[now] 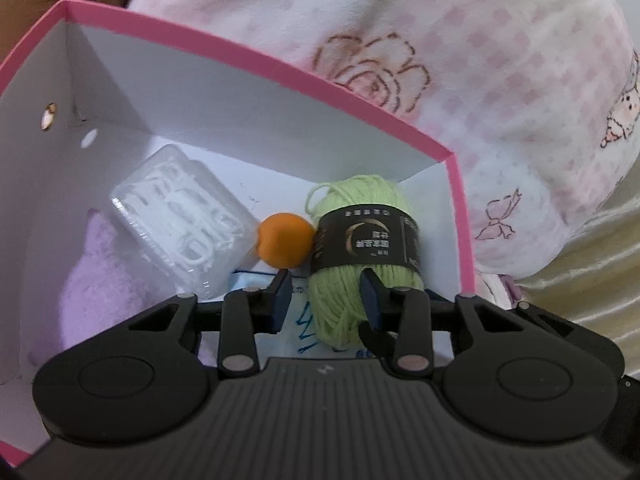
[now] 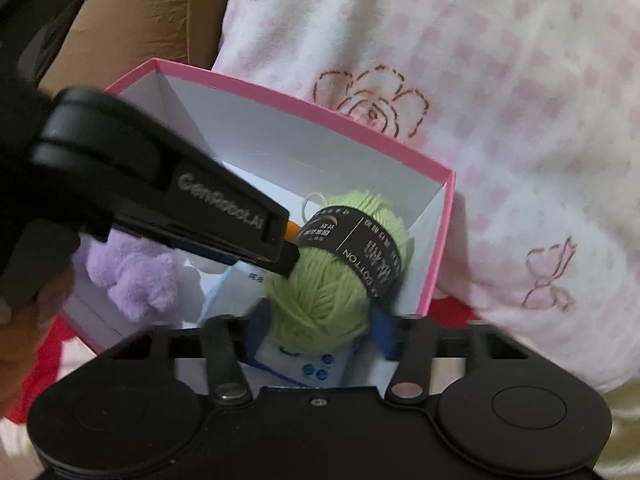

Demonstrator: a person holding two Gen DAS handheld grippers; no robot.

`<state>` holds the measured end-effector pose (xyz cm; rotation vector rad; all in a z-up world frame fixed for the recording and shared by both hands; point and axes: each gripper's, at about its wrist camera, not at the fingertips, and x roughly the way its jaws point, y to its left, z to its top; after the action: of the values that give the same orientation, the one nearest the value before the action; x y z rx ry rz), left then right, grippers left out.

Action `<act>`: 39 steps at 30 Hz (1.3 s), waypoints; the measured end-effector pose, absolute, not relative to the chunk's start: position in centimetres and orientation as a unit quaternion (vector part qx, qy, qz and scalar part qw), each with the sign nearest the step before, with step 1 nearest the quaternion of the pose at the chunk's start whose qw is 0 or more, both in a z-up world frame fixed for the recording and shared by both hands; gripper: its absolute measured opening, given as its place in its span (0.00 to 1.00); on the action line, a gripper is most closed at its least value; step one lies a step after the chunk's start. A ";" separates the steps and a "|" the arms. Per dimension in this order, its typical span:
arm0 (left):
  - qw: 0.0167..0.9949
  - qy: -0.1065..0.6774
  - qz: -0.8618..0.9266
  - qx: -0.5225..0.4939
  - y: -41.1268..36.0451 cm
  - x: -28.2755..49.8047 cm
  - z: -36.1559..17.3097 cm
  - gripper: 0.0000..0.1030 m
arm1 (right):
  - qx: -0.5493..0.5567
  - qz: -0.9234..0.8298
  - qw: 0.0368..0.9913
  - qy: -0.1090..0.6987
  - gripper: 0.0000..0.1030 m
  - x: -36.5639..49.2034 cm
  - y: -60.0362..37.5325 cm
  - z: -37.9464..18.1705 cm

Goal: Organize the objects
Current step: 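Lower the green yarn ball into the pink box and open the right gripper, then withdraw the right tool from the box toward the white wet-wipes packet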

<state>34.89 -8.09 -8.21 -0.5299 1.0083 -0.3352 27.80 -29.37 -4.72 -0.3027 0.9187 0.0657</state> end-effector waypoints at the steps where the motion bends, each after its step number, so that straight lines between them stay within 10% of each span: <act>1: 0.828 0.471 -0.164 -0.254 -8.2 35.0 -8.2 0.24 | -0.147 0.027 0.887 0.437 0.39 27.7 -29.4 -4.7; 22: 0.831 0.458 -0.168 -0.269 -8.3 34.0 -6.9 0.17 | -0.082 0.010 0.907 0.413 0.40 29.6 -31.2 -5.9; 39: 0.854 0.459 -0.162 -0.184 -4.2 24.8 2.7 0.43 | 0.028 0.072 0.914 0.398 0.53 20.6 -30.8 1.6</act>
<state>24.81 -4.21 2.70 -0.3879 0.9647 -0.3399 20.58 -30.80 1.64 0.0586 0.8196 0.1487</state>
